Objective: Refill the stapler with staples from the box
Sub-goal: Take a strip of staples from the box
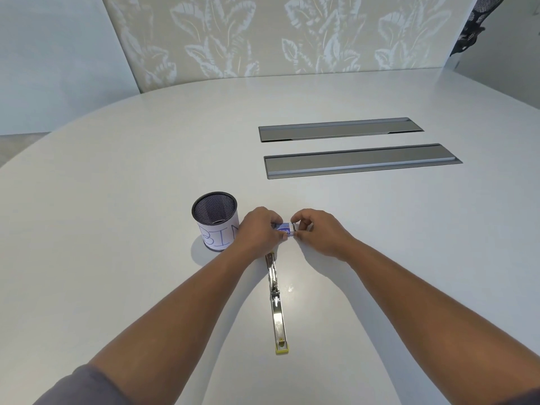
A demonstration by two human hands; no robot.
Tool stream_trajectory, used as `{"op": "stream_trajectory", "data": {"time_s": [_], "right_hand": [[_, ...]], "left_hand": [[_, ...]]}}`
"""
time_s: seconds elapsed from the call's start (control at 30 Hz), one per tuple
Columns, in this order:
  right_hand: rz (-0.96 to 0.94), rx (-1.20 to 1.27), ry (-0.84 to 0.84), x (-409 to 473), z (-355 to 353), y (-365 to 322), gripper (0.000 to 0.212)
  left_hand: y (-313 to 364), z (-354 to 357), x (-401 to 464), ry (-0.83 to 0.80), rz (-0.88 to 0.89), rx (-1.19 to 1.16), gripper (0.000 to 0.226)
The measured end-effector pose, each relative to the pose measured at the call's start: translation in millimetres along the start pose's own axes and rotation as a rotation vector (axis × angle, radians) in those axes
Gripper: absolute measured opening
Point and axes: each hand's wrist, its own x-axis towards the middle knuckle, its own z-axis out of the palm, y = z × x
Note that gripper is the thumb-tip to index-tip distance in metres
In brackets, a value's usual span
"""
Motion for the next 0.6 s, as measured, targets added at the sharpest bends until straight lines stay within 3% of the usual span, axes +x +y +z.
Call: {"op": "stream_trajectory", "data": {"time_s": [0.33,0.6], "right_hand": [[0.065,0.189,0.044,1.5,3.4,0.6,0.009],[0.146,0.233,0.121,4.2,8.1,2.7,0.017]], "left_hand": [[-0.5,0.1,-0.4,0.008,0.006,-0.009,0.022],[-1.4,-0.6,0.2,-0.001,0.011,0.004,0.024]]}}
